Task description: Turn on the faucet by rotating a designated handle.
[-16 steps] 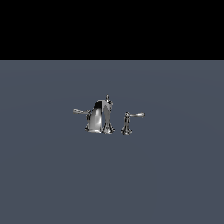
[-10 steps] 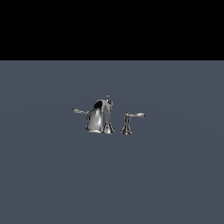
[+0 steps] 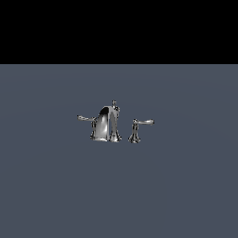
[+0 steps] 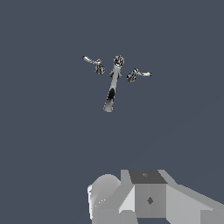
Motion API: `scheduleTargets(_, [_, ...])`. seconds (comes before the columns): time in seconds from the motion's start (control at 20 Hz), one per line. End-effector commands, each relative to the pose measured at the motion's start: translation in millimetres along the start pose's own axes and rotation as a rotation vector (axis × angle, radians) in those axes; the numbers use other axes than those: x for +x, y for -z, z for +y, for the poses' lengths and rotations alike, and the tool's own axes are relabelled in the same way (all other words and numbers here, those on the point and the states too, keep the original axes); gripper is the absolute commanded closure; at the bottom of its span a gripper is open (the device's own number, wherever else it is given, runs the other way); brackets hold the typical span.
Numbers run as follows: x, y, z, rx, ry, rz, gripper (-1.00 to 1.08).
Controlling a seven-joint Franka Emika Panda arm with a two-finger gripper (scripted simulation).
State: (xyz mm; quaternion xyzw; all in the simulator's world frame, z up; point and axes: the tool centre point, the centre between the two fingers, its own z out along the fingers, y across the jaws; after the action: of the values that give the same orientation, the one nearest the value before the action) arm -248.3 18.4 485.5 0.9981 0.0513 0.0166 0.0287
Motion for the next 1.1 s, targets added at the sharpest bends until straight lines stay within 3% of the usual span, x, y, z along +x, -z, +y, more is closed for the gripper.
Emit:
scheduleTargets(0.0, [1.8,-0.8,-0.6,0.006,-0.004,-0.001,1.08])
scheduleTargets(0.3, [15.3,-6.7,-5.6,0.049,-0.041,-0.011,1.08])
scheduleTargets(0.6, [39.7,-18.9,-15.0,0.123,-0.115,-0.037,1.08])
scheduleTargets(1.05, [95.9,-56.4,-38.2,0.256,-0.322,-0.125,1.08])
